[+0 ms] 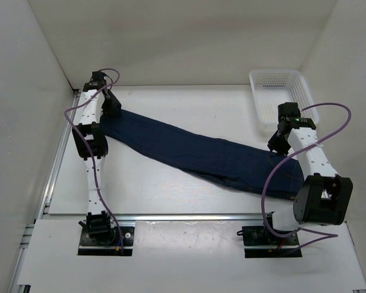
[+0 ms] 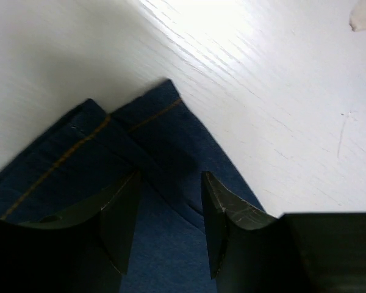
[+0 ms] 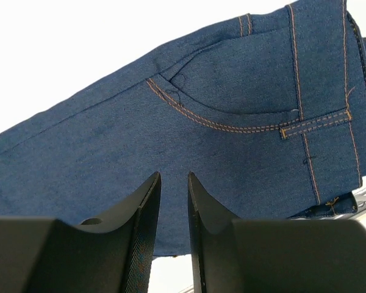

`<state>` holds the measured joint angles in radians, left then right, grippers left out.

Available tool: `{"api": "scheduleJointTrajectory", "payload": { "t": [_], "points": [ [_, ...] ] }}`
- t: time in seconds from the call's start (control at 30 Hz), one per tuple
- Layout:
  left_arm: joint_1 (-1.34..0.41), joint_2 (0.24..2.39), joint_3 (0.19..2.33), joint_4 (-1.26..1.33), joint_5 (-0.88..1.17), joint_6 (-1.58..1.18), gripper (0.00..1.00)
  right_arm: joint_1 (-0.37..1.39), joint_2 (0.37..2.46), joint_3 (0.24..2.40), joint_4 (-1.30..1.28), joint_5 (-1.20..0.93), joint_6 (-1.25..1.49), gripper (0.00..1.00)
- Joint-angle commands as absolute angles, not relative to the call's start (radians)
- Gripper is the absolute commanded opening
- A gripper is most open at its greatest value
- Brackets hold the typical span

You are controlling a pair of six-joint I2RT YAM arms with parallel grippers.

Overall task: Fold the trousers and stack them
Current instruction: Fold the trousers

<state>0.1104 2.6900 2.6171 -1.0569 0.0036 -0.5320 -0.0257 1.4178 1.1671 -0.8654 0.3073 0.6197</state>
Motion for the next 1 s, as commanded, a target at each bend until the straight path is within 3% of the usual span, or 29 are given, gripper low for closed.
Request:
{"api": "scheduleJointTrajectory", "payload": {
  "t": [0.0,0.87,0.9,0.97],
  "points": [
    [0.091,2.651,2.606,-1.035,-0.012,-0.548,0.55,-0.023,1.440,1.226,-0.871,0.308,0.589,0.29],
    [0.044,2.539,2.464,-1.097,-0.233,-0.558,0.38,-0.023,1.473,1.226,-0.853,0.318,0.571,0.29],
    [0.044,2.539,2.464,-1.097,-0.233,-0.558,0.36,-0.023,1.473,1.226,-0.853,0.318,0.571,0.29],
    [0.044,2.530,2.464,-1.086,-0.233,-0.558,0.25,-0.023,1.473,1.226,-0.853,0.318,0.571,0.29]
  ]
}}
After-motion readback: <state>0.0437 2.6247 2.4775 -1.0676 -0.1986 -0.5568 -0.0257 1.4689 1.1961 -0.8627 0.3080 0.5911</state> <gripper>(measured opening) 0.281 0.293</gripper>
